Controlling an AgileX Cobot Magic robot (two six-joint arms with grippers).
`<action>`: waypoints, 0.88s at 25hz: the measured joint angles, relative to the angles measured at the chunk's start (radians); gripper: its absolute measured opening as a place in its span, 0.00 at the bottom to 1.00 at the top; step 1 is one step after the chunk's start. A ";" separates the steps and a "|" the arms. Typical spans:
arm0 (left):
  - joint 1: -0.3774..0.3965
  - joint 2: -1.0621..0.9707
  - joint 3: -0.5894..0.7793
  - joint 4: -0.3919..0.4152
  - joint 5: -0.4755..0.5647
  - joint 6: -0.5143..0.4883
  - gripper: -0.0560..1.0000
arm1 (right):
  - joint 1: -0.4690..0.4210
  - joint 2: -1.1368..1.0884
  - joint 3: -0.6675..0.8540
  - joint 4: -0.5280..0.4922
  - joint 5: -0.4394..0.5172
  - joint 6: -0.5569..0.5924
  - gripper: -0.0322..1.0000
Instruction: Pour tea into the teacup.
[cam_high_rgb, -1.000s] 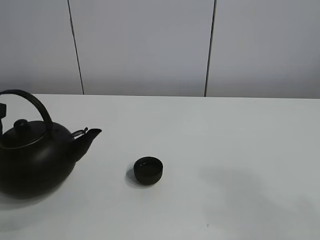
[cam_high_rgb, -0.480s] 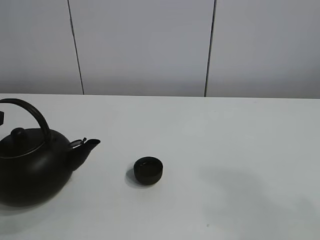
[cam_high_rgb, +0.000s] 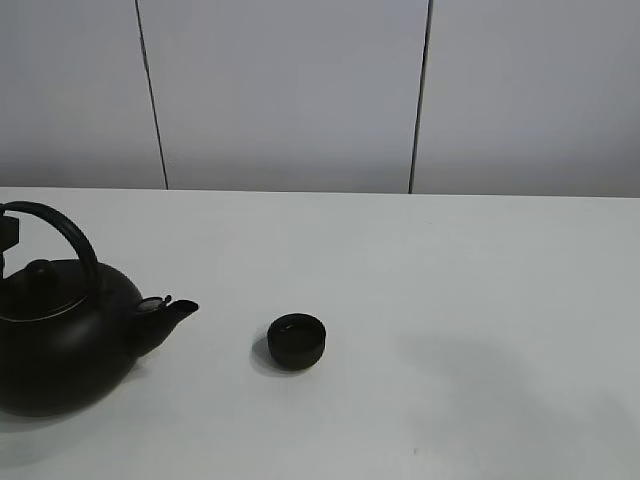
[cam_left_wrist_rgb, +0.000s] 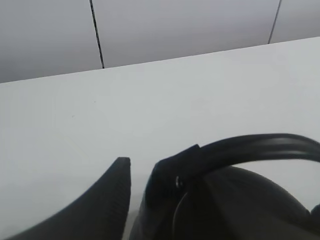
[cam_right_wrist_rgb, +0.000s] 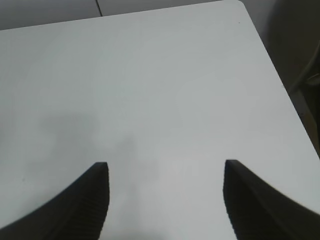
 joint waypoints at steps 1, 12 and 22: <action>0.000 0.000 0.003 -0.001 -0.005 -0.002 0.33 | 0.000 0.000 0.000 0.000 0.000 0.000 0.47; 0.000 -0.013 0.066 -0.009 -0.067 -0.016 0.34 | 0.000 0.000 0.000 0.000 0.000 0.000 0.47; 0.000 -0.015 0.124 -0.054 -0.072 -0.017 0.34 | 0.000 0.000 0.000 0.000 0.000 0.000 0.47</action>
